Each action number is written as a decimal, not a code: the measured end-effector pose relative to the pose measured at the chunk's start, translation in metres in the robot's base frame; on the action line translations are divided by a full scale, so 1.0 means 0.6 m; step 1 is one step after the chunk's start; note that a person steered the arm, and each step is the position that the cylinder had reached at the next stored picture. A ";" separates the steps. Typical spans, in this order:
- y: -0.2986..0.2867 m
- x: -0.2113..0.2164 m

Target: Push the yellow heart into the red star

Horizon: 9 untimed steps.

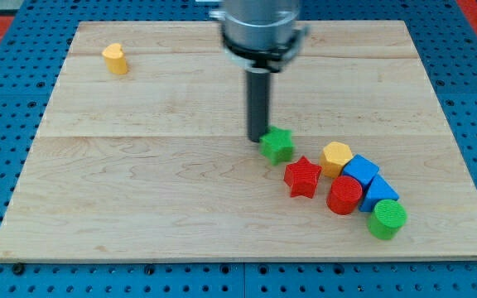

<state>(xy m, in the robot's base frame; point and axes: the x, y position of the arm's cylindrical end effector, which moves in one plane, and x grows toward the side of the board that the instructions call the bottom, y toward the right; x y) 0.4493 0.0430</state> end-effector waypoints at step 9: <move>-0.457 -0.263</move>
<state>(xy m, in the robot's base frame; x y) 0.2917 -0.2309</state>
